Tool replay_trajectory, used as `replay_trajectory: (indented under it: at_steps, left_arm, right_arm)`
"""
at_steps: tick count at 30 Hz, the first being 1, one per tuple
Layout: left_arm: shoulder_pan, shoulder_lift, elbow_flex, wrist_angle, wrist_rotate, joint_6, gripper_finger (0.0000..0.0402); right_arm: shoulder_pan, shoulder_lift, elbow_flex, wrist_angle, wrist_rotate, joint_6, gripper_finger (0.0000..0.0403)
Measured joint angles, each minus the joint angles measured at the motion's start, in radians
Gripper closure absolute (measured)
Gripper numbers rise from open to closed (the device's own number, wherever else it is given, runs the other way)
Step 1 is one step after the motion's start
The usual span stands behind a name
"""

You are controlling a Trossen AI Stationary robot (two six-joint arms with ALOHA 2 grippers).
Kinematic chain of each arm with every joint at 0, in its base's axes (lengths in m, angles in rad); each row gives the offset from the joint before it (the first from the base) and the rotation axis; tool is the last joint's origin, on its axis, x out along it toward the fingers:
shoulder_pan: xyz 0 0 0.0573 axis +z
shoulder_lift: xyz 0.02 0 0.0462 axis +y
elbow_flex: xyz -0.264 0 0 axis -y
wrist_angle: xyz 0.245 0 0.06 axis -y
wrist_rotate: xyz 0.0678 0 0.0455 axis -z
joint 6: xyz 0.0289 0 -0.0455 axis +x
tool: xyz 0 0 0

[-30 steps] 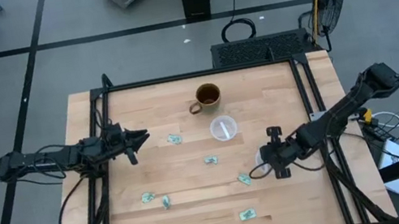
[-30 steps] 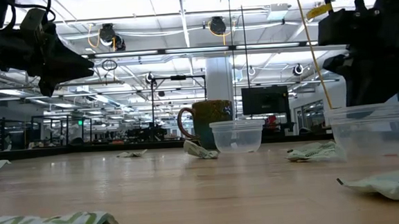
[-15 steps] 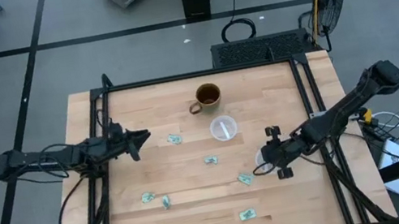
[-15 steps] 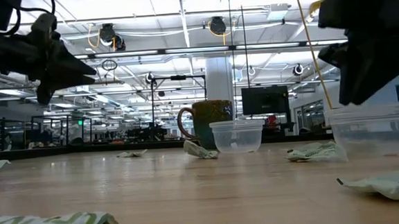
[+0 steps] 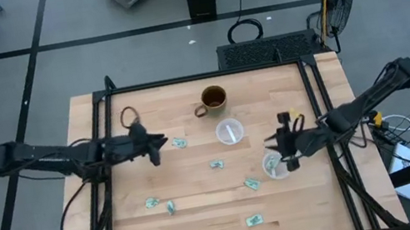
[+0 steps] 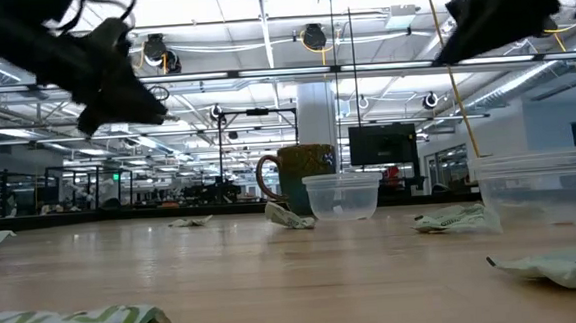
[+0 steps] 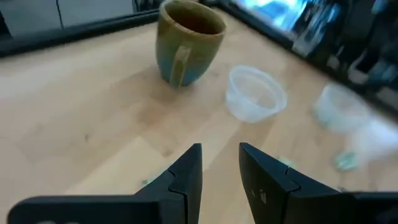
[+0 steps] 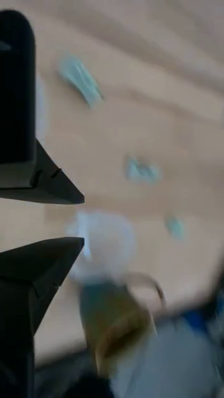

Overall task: Pick and place items into bin
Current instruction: Put the stevia packet into the top transparent bin

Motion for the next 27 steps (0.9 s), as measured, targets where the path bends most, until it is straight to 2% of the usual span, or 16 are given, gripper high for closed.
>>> replay_trajectory:
  at_steps: [4,6,8,13,17,21,27]
  left_arm:
    - [0.003,0.164,0.207,-0.164,-0.025,0.184,0.0291]
    - [0.015,0.233,0.282,-0.222,-0.029,0.254,0.0291]
    - [0.036,0.287,0.327,-0.260,-0.030,0.257,0.0291]
    - [0.109,0.401,0.340,-0.308,0.033,0.176,0.0291]
    - [0.139,0.487,0.339,-0.327,0.077,0.189,0.0291]
    - [0.128,0.564,0.339,-0.280,0.150,0.280,0.0291]
    - [0.099,0.687,0.339,-0.262,0.147,0.409,0.0291]
  right_arm:
    - [0.000,-0.026,0.000,0.049,0.154,-0.007,0.0314]
    - [0.000,-0.033,0.000,0.054,0.193,0.001,0.0314]
    - [0.000,-0.034,0.000,0.054,0.210,0.002,0.0314]
    - [0.000,-0.033,0.000,0.057,0.218,0.063,0.0314]
    - [0.000,-0.036,0.000,0.080,0.271,0.073,0.0314]
    - [0.000,-0.037,0.000,0.066,0.266,0.073,0.0314]
    - [0.000,-0.037,0.000,0.061,0.266,0.073,0.0314]
